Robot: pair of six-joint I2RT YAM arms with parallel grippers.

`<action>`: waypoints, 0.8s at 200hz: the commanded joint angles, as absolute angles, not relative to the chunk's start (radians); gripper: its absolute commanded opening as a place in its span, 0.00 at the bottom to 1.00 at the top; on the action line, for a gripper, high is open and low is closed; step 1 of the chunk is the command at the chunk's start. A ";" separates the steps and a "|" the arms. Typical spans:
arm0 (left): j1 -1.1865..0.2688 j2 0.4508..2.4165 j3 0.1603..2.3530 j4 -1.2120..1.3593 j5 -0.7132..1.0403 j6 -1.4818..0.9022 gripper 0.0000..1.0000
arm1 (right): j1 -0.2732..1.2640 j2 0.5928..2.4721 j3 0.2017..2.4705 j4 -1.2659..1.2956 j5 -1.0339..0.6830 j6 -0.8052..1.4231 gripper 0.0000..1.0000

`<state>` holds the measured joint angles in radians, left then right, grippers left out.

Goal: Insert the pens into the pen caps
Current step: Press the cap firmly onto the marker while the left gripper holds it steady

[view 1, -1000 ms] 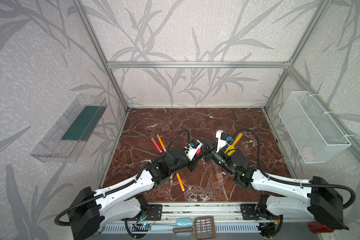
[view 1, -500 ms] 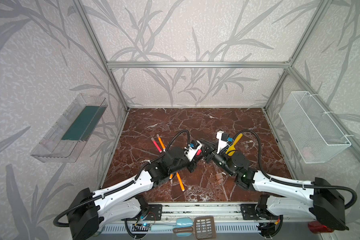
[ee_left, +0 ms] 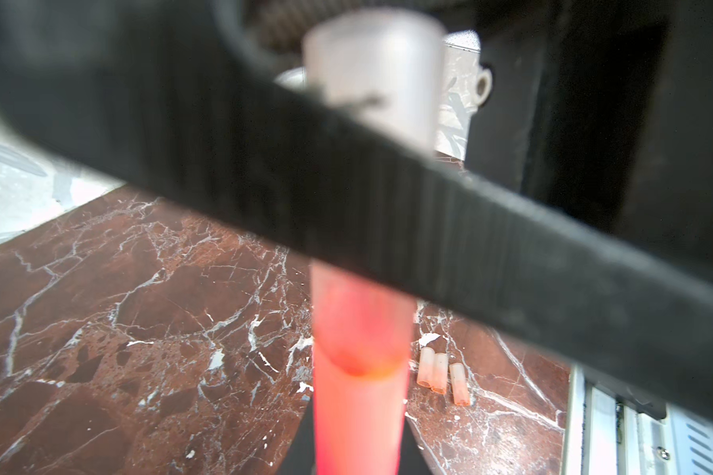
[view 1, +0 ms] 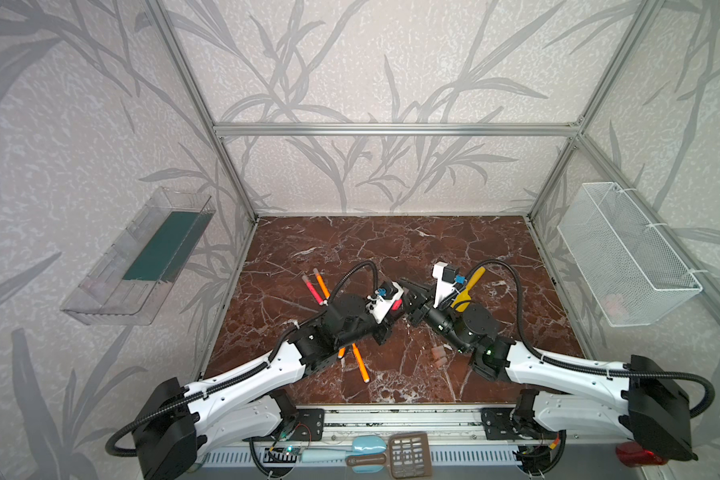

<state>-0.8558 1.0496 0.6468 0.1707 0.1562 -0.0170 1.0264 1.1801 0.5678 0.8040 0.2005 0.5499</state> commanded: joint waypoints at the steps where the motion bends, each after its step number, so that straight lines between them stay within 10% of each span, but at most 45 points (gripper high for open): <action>1: -0.769 0.985 0.852 0.622 -0.078 -0.051 0.00 | 1.092 1.247 0.477 0.471 0.012 0.563 0.00; 160: -0.769 0.953 0.969 0.602 -0.034 0.028 0.00 | 1.148 1.301 0.491 0.429 -0.005 0.571 0.00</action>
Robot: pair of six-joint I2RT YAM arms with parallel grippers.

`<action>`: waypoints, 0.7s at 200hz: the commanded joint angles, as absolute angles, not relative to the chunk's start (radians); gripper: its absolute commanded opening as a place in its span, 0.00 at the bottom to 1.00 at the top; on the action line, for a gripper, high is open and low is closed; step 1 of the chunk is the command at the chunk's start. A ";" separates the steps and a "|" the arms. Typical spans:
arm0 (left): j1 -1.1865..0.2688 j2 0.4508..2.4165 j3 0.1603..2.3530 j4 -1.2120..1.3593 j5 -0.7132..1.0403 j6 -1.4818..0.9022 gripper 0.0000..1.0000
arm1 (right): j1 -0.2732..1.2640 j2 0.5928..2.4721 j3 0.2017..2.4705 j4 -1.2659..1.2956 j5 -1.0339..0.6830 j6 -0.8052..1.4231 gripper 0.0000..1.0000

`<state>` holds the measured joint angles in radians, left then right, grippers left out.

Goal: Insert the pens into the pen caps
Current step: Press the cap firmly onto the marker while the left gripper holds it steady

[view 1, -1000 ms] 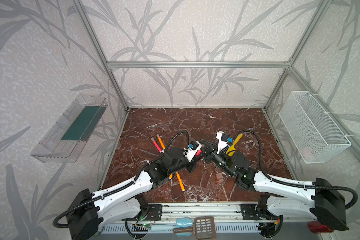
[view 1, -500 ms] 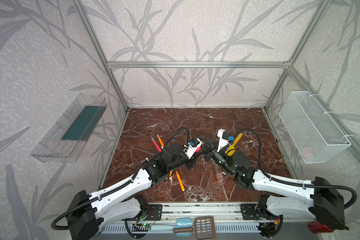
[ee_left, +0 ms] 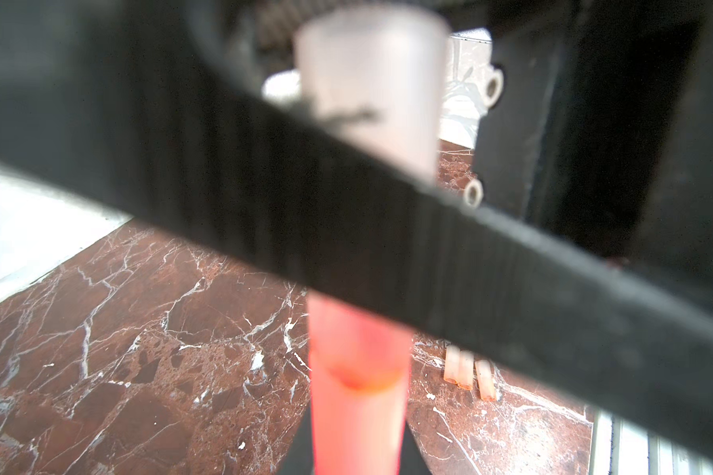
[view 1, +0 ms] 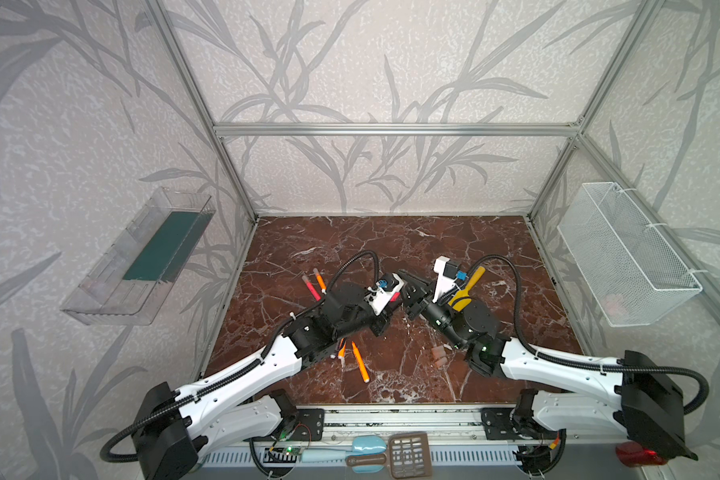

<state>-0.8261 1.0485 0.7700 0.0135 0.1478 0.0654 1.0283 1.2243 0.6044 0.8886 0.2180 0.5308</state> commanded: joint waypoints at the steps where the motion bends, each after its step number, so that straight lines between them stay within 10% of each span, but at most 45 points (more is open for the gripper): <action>1: -0.769 0.953 0.969 0.604 -0.035 0.029 0.00 | 1.149 1.300 0.490 0.425 -0.004 0.572 0.00; 140: -0.769 0.922 0.698 0.872 -0.056 0.000 0.00 | 1.212 1.305 0.432 0.258 -0.007 0.614 0.00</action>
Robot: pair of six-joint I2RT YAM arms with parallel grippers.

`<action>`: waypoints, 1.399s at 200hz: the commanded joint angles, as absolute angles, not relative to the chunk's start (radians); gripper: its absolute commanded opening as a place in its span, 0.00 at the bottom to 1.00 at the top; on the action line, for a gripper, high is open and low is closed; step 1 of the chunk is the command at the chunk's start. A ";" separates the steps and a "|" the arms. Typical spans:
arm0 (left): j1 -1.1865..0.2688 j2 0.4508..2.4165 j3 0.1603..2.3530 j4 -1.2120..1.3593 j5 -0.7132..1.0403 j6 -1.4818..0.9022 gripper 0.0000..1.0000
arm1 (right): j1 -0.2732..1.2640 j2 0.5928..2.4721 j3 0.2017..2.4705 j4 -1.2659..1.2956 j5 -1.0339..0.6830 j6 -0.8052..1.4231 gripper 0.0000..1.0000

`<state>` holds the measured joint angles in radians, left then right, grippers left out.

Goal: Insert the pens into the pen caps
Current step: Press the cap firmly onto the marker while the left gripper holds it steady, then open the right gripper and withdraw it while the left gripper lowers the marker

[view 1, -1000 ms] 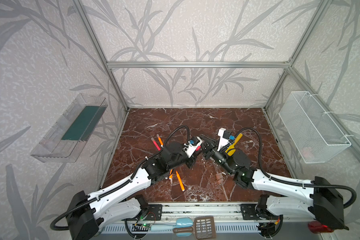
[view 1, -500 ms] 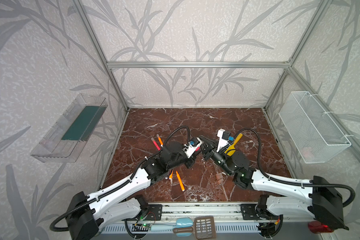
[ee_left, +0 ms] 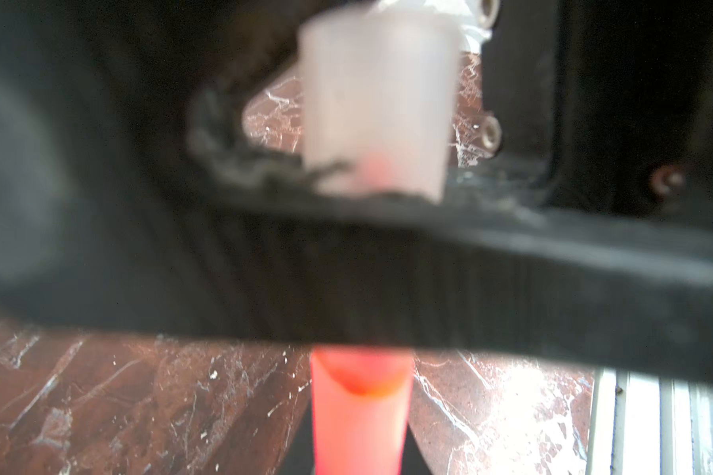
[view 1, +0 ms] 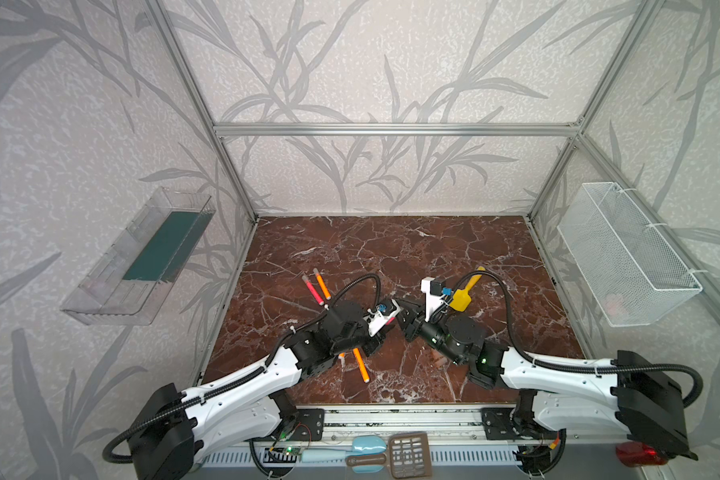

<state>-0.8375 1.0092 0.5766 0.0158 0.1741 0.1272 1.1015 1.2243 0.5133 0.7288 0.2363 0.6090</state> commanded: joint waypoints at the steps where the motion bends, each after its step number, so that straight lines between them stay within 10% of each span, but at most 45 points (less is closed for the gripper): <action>1: -0.769 0.922 0.699 0.872 -0.060 0.000 0.00 | 1.213 1.305 0.432 0.257 -0.006 0.614 0.00; 119: -0.769 0.922 0.726 0.834 -0.080 -0.022 0.00 | 1.286 1.305 0.466 0.226 0.116 0.630 0.00; 235: -0.803 0.794 0.280 0.786 -0.035 -0.251 0.00 | 1.137 1.147 0.545 0.244 0.289 0.551 0.00; 280: -0.836 0.836 0.205 0.738 -0.080 -0.366 0.00 | 1.106 1.128 0.611 0.213 0.335 0.505 0.17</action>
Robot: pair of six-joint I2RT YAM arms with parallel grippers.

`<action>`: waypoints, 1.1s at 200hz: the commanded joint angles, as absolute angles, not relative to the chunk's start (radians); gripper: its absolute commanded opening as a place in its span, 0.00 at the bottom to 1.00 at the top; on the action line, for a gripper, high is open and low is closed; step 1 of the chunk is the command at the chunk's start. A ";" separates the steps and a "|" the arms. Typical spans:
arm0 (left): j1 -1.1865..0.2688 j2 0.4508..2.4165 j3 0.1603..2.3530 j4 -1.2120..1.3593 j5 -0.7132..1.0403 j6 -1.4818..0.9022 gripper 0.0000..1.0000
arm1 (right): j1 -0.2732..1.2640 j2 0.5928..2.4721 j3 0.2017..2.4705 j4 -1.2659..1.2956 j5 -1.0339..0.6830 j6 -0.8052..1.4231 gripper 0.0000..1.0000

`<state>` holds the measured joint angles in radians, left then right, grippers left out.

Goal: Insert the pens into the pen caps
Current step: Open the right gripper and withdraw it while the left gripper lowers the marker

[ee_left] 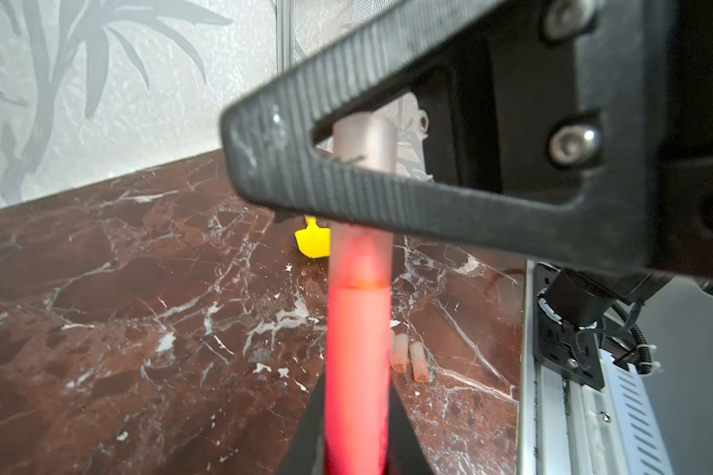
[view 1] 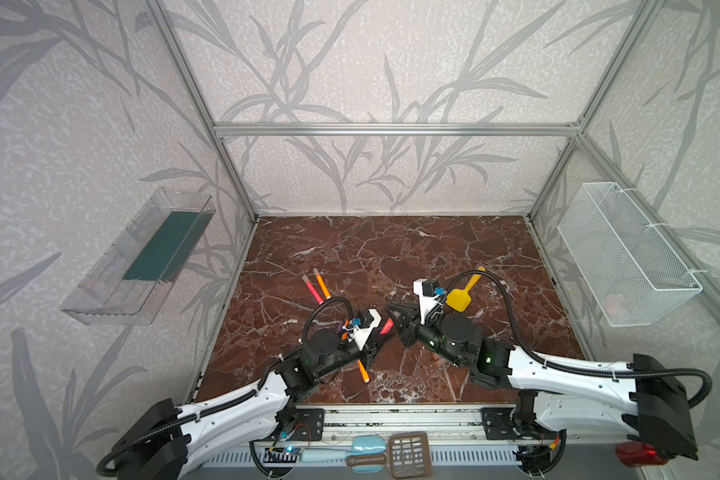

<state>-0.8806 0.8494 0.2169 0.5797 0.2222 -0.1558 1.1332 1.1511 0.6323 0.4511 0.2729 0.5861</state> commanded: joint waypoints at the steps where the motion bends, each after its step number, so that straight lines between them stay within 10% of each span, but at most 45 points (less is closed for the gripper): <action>1: -0.836 0.838 0.205 0.738 -0.081 -0.368 0.00 | 1.105 1.127 0.612 0.213 0.335 0.504 0.17; 95: -0.836 0.900 0.218 0.577 -0.258 -0.526 0.00 | 0.968 0.861 0.558 0.067 0.447 0.482 0.67; 220: -0.572 1.334 0.560 0.265 -0.147 -0.609 0.00 | 0.630 0.778 0.405 0.004 0.451 0.465 0.76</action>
<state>-0.6216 1.2427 0.4980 0.3256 -0.1993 -0.5804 0.6762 0.7422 0.4156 0.0078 0.4519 0.4774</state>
